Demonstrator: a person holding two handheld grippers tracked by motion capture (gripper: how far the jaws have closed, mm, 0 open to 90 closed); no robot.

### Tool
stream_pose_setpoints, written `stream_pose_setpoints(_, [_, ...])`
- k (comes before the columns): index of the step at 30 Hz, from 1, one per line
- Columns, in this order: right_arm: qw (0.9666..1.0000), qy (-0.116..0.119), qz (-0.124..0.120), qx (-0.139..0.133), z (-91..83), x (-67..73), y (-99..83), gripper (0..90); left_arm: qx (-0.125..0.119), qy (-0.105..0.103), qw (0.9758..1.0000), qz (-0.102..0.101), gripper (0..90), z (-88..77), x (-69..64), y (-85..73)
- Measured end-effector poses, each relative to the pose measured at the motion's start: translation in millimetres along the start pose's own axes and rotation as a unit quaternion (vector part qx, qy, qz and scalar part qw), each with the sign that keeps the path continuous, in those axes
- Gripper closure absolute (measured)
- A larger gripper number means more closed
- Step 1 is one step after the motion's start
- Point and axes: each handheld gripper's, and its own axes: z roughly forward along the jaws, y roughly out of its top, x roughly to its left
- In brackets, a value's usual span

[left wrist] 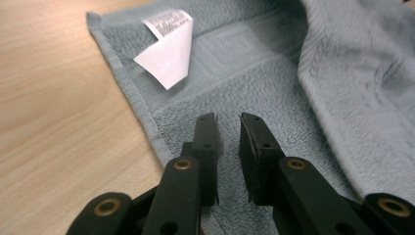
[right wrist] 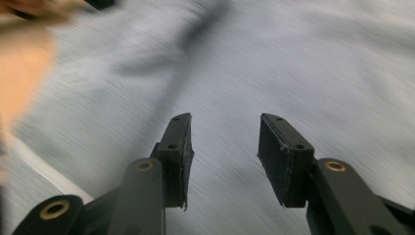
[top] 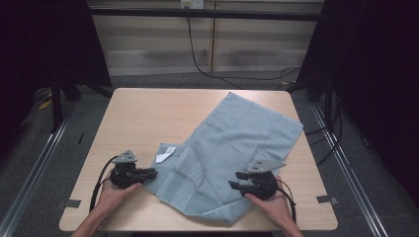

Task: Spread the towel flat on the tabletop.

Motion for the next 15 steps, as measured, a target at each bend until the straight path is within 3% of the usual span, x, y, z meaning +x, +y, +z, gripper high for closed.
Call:
stream_pose_setpoints(3, [0.9988, 0.048, -0.011, -0.005, 22.9, 22.9, 19.1, 57.2, 0.004, -0.002, 1.0000, 0.005, 81.9, 0.7, -1.3, -1.2])
stream_pose_setpoints(6, [0.9953, 0.092, -0.030, 0.008, 51.1, 45.1, 34.4, 57.6, 0.004, -0.006, 1.0000, -0.001, 82.6, 0.5, -0.7, -2.2])
stream_pose_setpoints(9, [0.9922, 0.108, -0.055, 0.027, 77.0, 67.1, 48.3, 59.3, 0.003, -0.010, 0.9999, -0.004, 82.6, 0.2, -2.2, -3.8])
stream_pose_setpoints(11, [0.9888, 0.136, -0.054, 0.027, 88.1, 75.8, 55.1, 60.1, 0.004, -0.009, 0.9999, 0.001, 82.6, 0.2, -4.0, -3.8])
stream_pose_setpoints(15, [0.9845, 0.149, -0.080, 0.046, 113.7, 92.5, 59.8, 57.6, 0.004, -0.010, 0.9999, 0.002, 82.5, 0.2, -4.3, -3.9])
